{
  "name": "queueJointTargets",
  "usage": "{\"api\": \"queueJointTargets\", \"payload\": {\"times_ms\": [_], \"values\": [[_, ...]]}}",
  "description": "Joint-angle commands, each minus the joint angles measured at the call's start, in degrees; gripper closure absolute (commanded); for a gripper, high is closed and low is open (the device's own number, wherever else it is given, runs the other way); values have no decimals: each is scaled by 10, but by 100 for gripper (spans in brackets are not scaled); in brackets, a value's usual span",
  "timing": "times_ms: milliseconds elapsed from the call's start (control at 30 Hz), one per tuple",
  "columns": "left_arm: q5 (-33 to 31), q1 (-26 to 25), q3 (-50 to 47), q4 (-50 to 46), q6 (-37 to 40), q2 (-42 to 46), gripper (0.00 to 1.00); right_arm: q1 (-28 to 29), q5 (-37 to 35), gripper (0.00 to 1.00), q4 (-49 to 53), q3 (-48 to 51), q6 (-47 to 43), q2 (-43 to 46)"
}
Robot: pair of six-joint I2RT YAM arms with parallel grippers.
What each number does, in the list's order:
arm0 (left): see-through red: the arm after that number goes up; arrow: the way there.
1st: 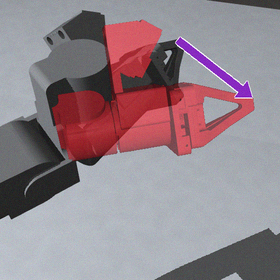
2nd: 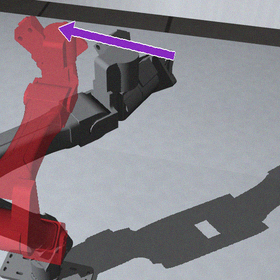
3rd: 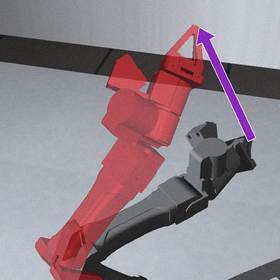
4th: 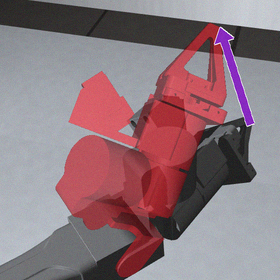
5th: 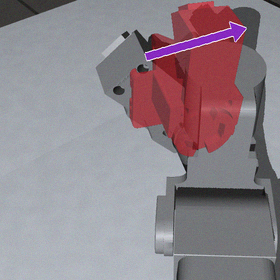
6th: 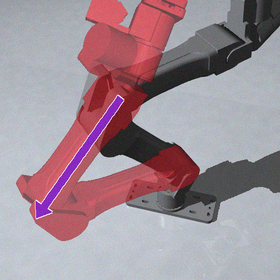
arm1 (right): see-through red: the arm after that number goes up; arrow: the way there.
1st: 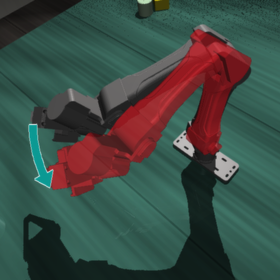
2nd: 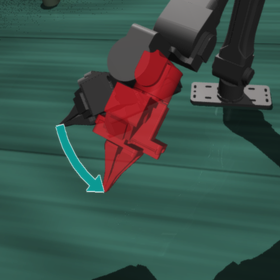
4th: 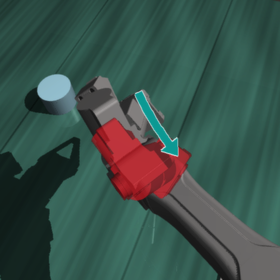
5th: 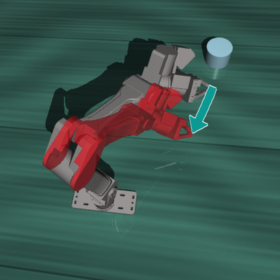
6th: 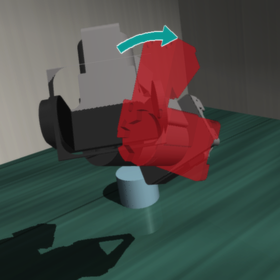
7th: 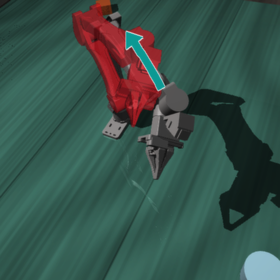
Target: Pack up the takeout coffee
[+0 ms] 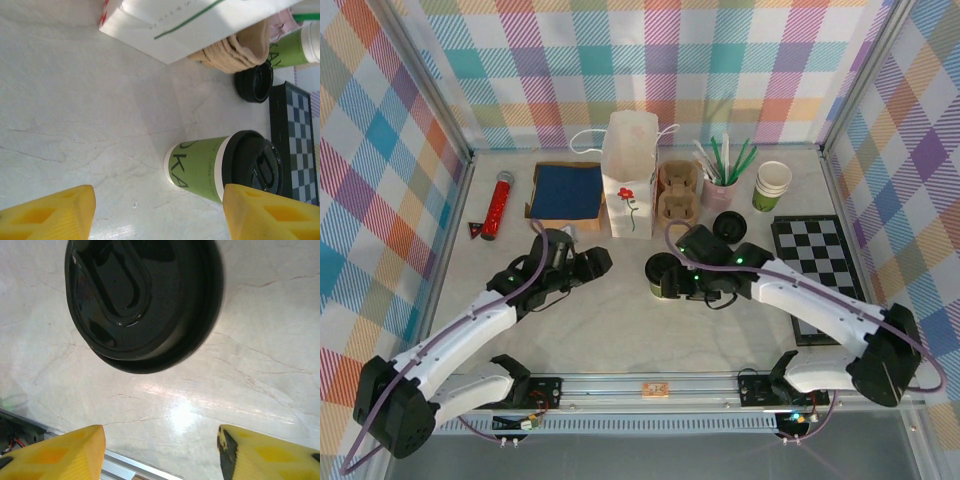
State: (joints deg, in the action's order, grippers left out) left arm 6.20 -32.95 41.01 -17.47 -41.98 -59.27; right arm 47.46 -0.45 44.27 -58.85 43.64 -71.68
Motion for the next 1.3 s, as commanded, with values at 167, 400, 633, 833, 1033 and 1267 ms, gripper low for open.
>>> {"api": "queueJointTargets", "payload": {"times_ms": [167,400,633,833,1033,1267], "values": [[38,-47,44,64,3,-65,25,-149,61,32,15,-36,-89,24],[33,-84,59,82,-11,-110,24,-173,111,27,-9,-80,-147,-52],[16,-106,66,89,-22,-144,24,-174,136,29,-20,-95,-173,-111],[15,-112,80,96,-24,-168,24,-174,147,30,-35,-81,-176,-124],[22,-114,90,104,-24,-195,25,-174,149,32,-44,-69,-173,-132],[20,-115,87,106,-27,-208,30,-174,153,34,-59,-46,-167,-135]]}}
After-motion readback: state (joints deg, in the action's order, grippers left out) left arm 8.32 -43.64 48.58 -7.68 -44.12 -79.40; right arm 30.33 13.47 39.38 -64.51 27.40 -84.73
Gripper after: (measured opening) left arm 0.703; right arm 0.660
